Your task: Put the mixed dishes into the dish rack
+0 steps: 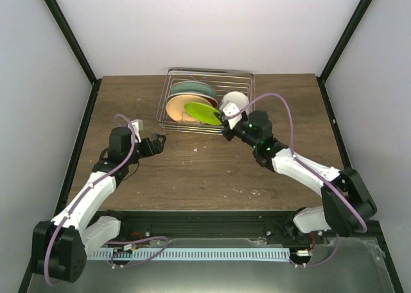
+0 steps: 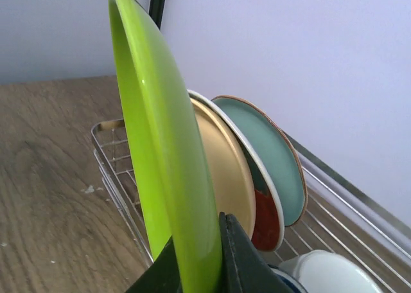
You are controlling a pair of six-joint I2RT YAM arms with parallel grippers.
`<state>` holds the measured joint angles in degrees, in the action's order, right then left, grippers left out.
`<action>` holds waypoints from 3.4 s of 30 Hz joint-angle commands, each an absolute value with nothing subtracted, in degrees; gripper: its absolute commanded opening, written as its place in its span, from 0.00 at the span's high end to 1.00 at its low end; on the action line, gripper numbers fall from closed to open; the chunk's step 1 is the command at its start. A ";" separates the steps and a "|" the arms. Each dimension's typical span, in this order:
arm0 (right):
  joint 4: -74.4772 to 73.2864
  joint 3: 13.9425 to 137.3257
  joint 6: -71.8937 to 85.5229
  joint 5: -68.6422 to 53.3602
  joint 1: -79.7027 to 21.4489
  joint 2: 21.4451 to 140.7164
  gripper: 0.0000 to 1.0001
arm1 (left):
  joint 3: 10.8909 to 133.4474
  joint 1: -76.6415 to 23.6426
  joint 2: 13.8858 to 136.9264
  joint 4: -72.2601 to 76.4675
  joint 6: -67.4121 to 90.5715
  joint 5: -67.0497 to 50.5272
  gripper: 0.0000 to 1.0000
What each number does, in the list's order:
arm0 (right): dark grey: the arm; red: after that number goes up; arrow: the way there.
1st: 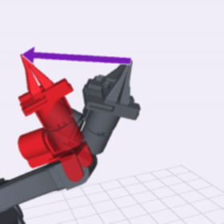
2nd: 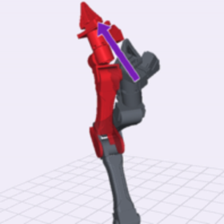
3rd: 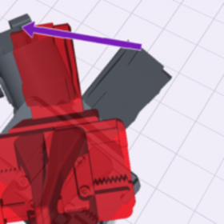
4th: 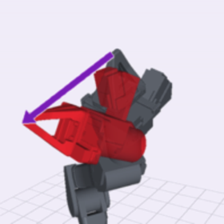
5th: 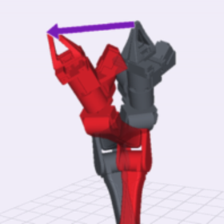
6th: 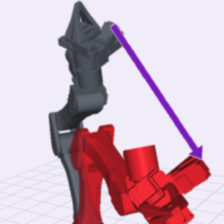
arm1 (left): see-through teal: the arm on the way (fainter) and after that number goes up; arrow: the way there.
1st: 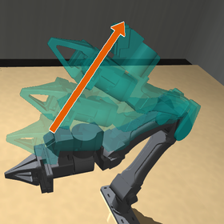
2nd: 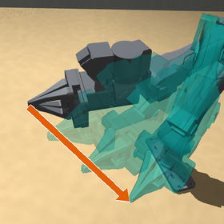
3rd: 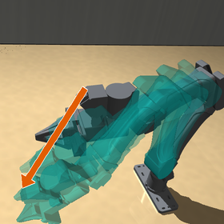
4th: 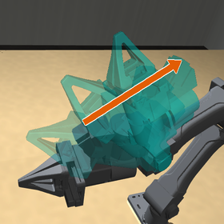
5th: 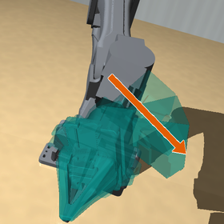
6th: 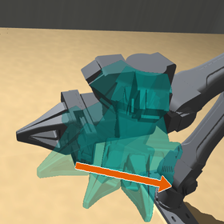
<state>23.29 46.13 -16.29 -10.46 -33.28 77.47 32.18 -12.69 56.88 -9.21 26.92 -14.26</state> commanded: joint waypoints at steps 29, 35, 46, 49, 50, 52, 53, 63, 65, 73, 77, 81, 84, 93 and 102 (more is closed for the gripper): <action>58.16 49.89 -33.22 -18.34 -30.32 102.53 0.99 | 30.55 -6.06 55.29 -6.16 24.52 -18.37 0.00; 56.08 51.68 -32.08 -21.10 -30.31 104.61 0.99 | 31.07 -5.89 56.98 -5.48 24.59 -18.37 0.00; 50.85 53.08 -30.94 -23.67 -30.29 106.37 0.99 | 31.10 -5.78 58.01 -4.75 24.87 -18.37 0.00; 49.38 54.26 -30.42 -24.14 -30.32 107.17 0.99 | 31.25 -5.80 57.92 -4.75 24.96 -18.33 0.00; 48.99 54.65 -30.29 -24.31 -30.29 107.64 0.99 | 31.28 -5.78 57.96 -4.82 25.04 -18.36 0.00; 48.31 55.38 -30.16 -24.30 -30.28 108.26 0.99 | 31.27 -5.80 57.92 -4.80 25.00 -18.37 0.00; 48.06 55.72 -30.01 -24.30 -30.27 108.69 0.99 | 31.16 -5.80 57.96 -4.83 24.97 -18.33 0.00; 46.22 56.01 -27.17 -25.58 -30.31 109.14 0.76 | 31.29 -5.72 58.19 -5.05 25.35 -18.51 0.00; 45.82 55.76 -26.91 -25.39 -30.32 108.85 0.71 | 31.29 -5.80 57.87 -5.17 25.48 -18.63 0.00; 43.10 52.15 -24.52 -23.61 -30.33 102.98 0.64 | 31.11 -5.73 56.14 -5.73 26.68 -18.64 0.00; 36.60 50.99 -21.44 -20.82 -30.32 97.63 0.57 | 31.32 -5.75 56.07 -7.32 27.68 -15.48 0.00; 27.53 51.08 -19.39 -16.74 -30.32 92.26 0.31 | 31.86 -5.76 57.00 -8.07 29.20 -14.03 0.00; 22.44 49.68 -17.62 -12.92 -30.34 87.88 0.02 | 32.51 -5.78 57.77 -8.61 30.90 -14.11 0.00; 10.44 44.52 -6.45 0.42 -25.23 72.42 0.00 | 39.65 -5.74 61.38 -17.73 33.71 -6.54 0.00; 2.74 37.21 11.75 -7.20 -2.45 59.76 0.00 | 35.05 -6.11 55.85 -19.77 41.74 -0.06 0.00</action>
<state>7.03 41.47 1.37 -3.51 -8.36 63.83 38.48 -5.98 59.86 -17.56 36.93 -4.40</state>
